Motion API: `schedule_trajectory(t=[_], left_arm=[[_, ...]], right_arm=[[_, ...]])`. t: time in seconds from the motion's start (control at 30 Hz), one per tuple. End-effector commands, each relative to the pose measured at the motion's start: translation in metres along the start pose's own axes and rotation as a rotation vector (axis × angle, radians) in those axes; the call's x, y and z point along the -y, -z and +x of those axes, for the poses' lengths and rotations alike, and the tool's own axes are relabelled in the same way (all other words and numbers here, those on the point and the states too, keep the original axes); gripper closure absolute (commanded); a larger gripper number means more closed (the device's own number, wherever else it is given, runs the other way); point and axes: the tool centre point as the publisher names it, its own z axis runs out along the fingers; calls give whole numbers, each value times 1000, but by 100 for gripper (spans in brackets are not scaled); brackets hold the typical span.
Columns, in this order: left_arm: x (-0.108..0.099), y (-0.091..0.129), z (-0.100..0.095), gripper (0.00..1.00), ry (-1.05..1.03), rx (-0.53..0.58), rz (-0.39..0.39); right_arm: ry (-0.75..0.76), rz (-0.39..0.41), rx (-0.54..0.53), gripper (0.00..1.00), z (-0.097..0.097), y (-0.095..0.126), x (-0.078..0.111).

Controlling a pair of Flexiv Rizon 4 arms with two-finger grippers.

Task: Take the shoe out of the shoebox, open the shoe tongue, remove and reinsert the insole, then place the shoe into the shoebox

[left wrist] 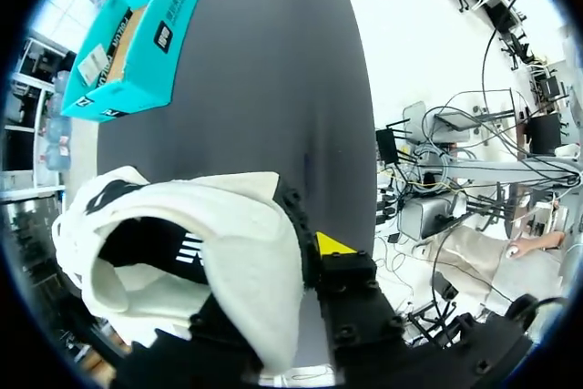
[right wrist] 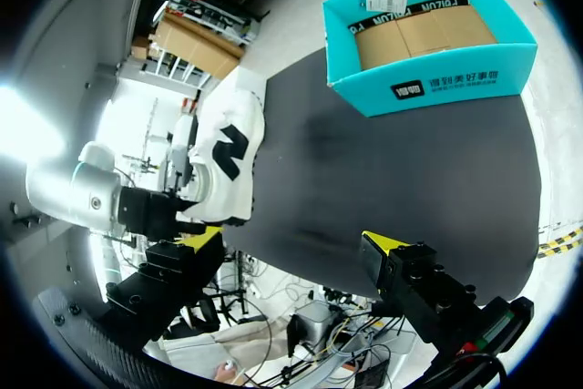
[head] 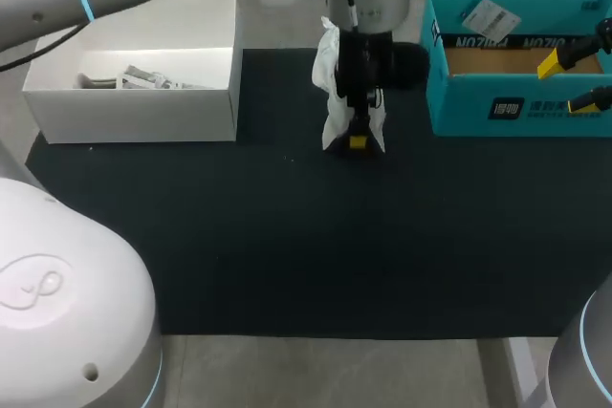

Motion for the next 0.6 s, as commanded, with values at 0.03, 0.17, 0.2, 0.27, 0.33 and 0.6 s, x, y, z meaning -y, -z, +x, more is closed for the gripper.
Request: schedule_trajectory(t=[0.03,0.17,0.2,0.27,0.33,0.6], left_arm=[[-7,43,-9,100,-7,-11,5],[-10,55,-8,100,-24,-12,22],[-11,56,-8,100,-30,0,21],[-11,56,-8,100,-30,0,21],[-11,56,-8,100,-30,0,21],[-11,56,-8,100,-30,0,21]], right_arm=[[-2,0,2,0,0,0,0],[-2,0,2,0,0,0,0],[-2,0,2,0,0,0,0],[-2,0,2,0,0,0,0],[-2,0,2,0,0,0,0],[-2,0,2,0,0,0,0]])
